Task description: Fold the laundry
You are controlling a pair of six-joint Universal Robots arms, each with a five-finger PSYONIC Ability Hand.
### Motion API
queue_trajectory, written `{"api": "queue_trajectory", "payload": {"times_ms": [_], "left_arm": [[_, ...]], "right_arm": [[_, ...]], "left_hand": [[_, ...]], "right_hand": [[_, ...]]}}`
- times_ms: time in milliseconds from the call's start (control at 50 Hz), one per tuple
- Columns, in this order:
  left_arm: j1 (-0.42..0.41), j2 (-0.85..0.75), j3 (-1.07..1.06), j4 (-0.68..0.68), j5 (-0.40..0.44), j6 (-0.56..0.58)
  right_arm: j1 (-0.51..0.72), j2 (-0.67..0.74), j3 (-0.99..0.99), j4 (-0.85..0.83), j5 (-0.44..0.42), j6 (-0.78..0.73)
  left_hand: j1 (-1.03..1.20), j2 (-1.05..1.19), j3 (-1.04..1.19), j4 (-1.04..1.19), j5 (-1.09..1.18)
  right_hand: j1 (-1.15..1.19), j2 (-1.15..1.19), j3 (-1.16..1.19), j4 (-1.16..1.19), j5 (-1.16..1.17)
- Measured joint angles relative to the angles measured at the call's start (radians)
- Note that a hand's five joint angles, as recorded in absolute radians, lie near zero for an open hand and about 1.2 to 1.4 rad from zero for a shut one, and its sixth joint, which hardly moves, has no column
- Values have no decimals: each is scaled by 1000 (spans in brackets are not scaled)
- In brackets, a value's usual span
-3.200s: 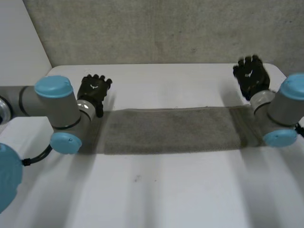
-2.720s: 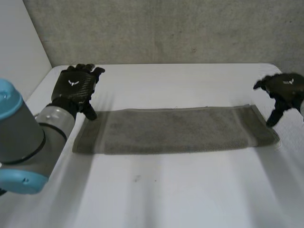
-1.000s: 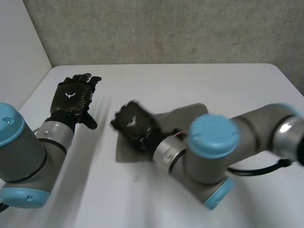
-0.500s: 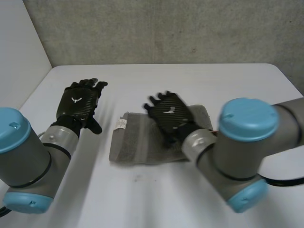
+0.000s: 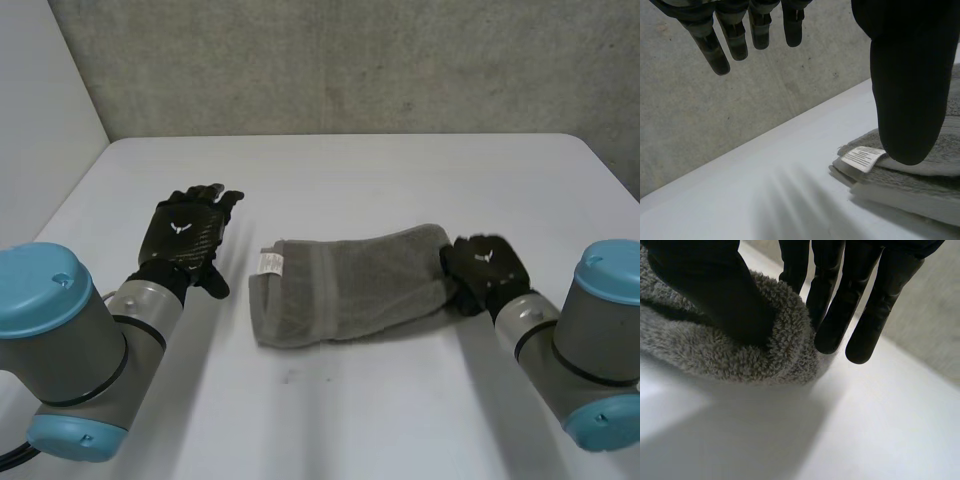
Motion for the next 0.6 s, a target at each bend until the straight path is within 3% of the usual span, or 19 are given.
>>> {"api": "queue_trajectory", "payload": {"times_ms": [100, 300, 400, 480, 520, 560, 600], "left_arm": [[1, 1, 0, 0, 0, 0], [5, 11, -2, 0, -2, -1], [8, 21, -1, 0, -4, -3], [10, 27, 2, -5, -7, -6], [10, 29, 3, -8, -8, -7], [11, 30, 6, -11, -10, -7], [11, 32, 9, -13, -11, -8]], "right_arm": [[34, -17, -44, -38, 2, -100], [369, 75, -249, -48, -10, -313], [504, 184, -310, -42, -73, -362], [541, 233, -326, -38, -110, -375], [547, 239, -328, -37, -118, -371], [547, 218, -326, -35, -108, -337], [544, 191, -321, -32, -91, -299]], "left_hand": [[0, 0, 0, 0, 0], [0, 0, 0, 0, 0], [0, 0, 0, 0, 0], [0, 0, 0, 0, 0], [0, 0, 0, 0, 0], [0, 0, 0, 0, 0], [0, 0, 0, 0, 0]], "right_hand": [[0, 0, 0, 0, 2], [0, 4, 4, 0, 13], [0, 4, 5, 1, 15], [0, -14, -18, -24, 0], [-96, -164, -183, -191, -144], [-443, -530, -522, -533, -471], [-645, -814, -845, -843, -780]]}}
